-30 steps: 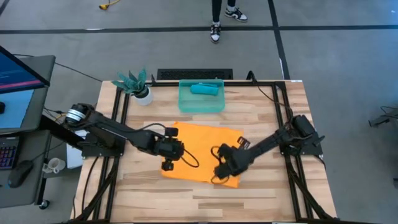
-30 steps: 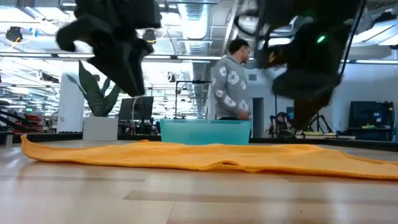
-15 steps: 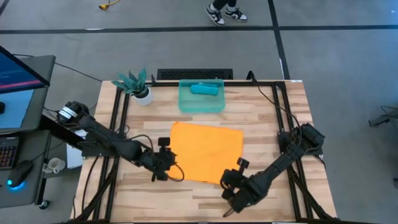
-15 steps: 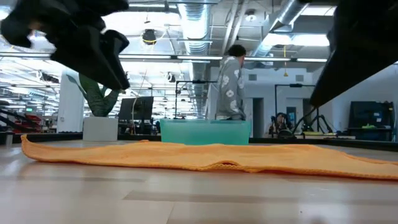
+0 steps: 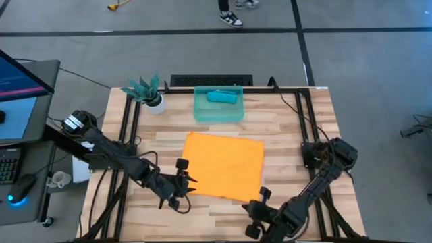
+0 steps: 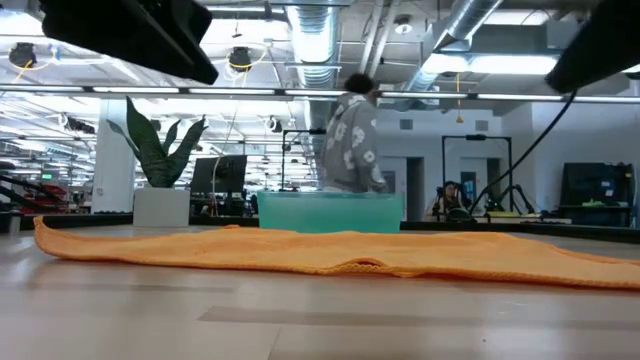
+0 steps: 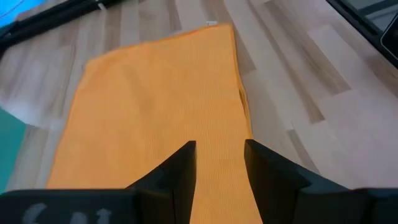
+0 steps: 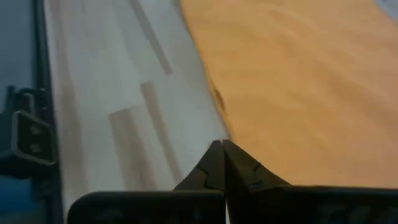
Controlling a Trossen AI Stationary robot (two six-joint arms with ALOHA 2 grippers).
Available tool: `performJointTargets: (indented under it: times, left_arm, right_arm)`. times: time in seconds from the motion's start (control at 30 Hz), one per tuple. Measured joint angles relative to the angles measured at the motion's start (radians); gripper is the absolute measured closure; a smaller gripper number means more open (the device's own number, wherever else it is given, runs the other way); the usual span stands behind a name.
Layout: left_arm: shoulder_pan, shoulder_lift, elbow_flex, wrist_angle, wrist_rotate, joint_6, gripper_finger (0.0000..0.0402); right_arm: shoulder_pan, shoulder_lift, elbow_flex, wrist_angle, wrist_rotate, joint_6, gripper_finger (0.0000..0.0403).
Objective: Roll microfiber towels into tight, uniform cylinder then place into a basket
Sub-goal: Fold the yellow microfiber cloth
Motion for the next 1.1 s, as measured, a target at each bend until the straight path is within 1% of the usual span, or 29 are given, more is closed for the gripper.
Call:
performJointTargets:
  times: [0.1,0.2,0.33,0.5,0.57,0.63,0.77,0.83,0.9,1.1]
  left_arm:
    - [0.011,0.000,0.000,-0.001,0.027,0.011,0.0271]
    - [0.016,0.000,0.000,0.002,0.030,0.011,0.0260]
    - [0.017,0.001,0.000,0.007,0.019,0.008,0.0227]
    - [0.018,0.001,0.000,0.014,0.016,-0.059,0.0175]
    - [0.018,0.001,0.000,0.013,0.018,-0.075,0.0163]
    - [0.018,0.001,0.000,0.003,0.021,-0.077,0.0155]
    - [0.010,0.008,0.000,-0.044,0.022,-0.095,0.0152]
    - [0.002,0.008,0.000,-0.077,0.022,-0.118,0.0152]
    - [-0.007,0.008,0.000,-0.098,0.022,-0.146,0.0152]
    - [-0.057,0.008,0.000,-0.126,0.021,-0.196,0.0152]
  right_arm:
    - [0.016,0.000,0.000,0.002,0.000,0.046,0.0391]
    - [0.028,0.000,0.000,0.004,0.000,0.055,0.0391]
    - [0.032,0.000,0.000,0.000,-0.002,0.050,0.0391]
    - [0.024,0.000,0.000,0.003,-0.008,0.047,0.0391]
    - [0.012,0.000,0.000,0.007,-0.031,0.042,0.0390]
    - [-0.005,0.000,0.000,0.005,-0.073,-0.003,0.0385]
    - [-0.044,0.000,0.000,0.009,-0.162,-0.049,0.0355]
    - [-0.062,0.000,0.000,0.021,-0.187,-0.058,0.0336]
    - [-0.076,0.000,0.000,0.037,-0.192,-0.087,0.0314]
    - [-0.094,0.000,0.000,0.128,-0.193,-0.305,0.0248]
